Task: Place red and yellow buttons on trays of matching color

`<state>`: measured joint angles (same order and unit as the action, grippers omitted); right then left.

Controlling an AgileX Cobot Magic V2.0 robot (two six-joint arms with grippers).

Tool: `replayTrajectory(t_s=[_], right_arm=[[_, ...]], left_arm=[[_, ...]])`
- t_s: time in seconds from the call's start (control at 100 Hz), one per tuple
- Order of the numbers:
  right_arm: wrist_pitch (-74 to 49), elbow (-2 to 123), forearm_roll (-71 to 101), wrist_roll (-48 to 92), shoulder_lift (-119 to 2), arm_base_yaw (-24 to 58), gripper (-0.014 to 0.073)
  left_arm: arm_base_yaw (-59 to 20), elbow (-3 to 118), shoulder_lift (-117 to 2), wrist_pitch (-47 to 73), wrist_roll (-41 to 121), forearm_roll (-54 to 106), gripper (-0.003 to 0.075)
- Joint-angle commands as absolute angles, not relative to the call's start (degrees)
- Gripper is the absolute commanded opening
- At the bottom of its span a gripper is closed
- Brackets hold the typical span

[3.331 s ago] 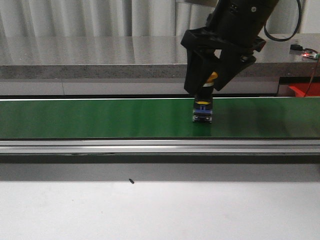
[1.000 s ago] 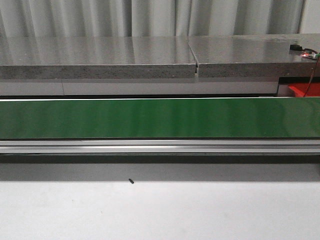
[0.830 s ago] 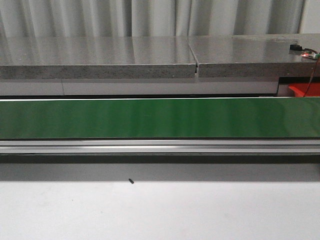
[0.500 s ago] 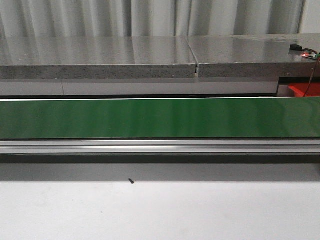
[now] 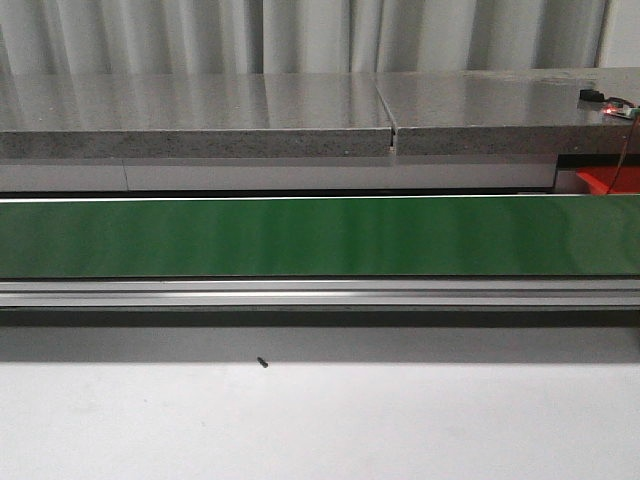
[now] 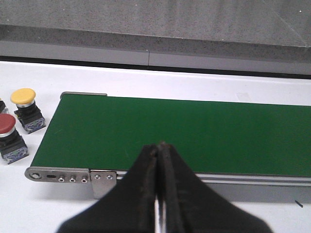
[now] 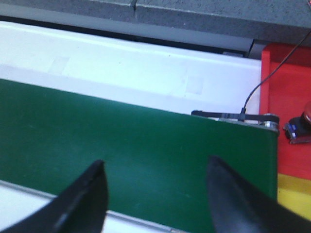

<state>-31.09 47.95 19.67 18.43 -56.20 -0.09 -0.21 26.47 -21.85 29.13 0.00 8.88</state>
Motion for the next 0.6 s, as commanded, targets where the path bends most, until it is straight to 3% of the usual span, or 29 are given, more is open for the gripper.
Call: replayTrajectory(t_s=[0.0,0.13,0.59], right_arm=[[-28.41,46.51,19.62,19.10,-52.34,0.06,0.0182],[-28.48,43.41,19.62,19.10,-47.97,0.06,-0.0110],[-29.37,43.14,19.68,19.10,-46.18,0.06,-0.0108]], left_arm=[[-0.15,28.22,-22.18,24.80,0.00,9.59,-0.0020],[-0.15,28.22,-22.18,24.80,0.00,9.59,-0.0020],[-0.15,28.22,-22.18,24.80,0.00,9.59,-0.0020]])
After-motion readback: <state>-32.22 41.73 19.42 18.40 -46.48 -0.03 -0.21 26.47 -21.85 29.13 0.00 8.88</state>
